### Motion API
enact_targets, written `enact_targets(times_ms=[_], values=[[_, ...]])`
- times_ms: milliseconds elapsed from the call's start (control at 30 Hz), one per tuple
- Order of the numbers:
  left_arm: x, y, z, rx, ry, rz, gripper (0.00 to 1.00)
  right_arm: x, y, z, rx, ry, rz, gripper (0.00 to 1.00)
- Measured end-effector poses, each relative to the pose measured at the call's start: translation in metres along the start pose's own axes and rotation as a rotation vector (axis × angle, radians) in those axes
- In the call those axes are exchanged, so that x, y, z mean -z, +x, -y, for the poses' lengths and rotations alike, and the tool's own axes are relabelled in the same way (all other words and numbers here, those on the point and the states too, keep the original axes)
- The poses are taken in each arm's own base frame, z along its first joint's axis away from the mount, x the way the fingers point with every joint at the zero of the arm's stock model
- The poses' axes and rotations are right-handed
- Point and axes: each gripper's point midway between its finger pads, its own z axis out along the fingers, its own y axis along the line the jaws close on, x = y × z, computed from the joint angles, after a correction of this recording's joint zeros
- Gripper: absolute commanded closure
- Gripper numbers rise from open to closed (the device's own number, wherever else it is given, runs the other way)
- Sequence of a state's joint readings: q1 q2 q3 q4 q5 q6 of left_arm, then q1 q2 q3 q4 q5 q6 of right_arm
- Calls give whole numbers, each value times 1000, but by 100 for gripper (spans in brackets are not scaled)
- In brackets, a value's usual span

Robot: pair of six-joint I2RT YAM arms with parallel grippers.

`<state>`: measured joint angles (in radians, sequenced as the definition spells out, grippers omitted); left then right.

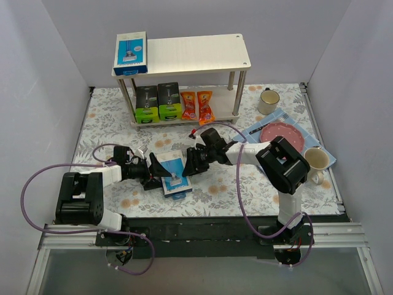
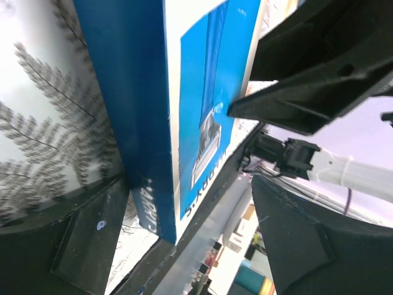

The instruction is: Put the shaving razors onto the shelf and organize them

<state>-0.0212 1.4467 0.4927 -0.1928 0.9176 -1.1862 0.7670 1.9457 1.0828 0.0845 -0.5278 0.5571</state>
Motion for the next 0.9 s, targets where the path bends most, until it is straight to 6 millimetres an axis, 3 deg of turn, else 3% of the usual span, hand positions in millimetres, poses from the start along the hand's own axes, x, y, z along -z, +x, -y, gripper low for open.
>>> enact_targets(times_ms=[133, 467, 900], values=[[-2, 6, 3, 5, 60, 8, 21, 10, 8, 6, -9, -4, 6, 52], [-11, -2, 8, -24, 169, 48, 22, 14, 12, 7, 8, -26, -6, 53], [-19, -5, 15, -55, 177, 53, 21, 29, 21, 15, 50, -64, -1, 55]])
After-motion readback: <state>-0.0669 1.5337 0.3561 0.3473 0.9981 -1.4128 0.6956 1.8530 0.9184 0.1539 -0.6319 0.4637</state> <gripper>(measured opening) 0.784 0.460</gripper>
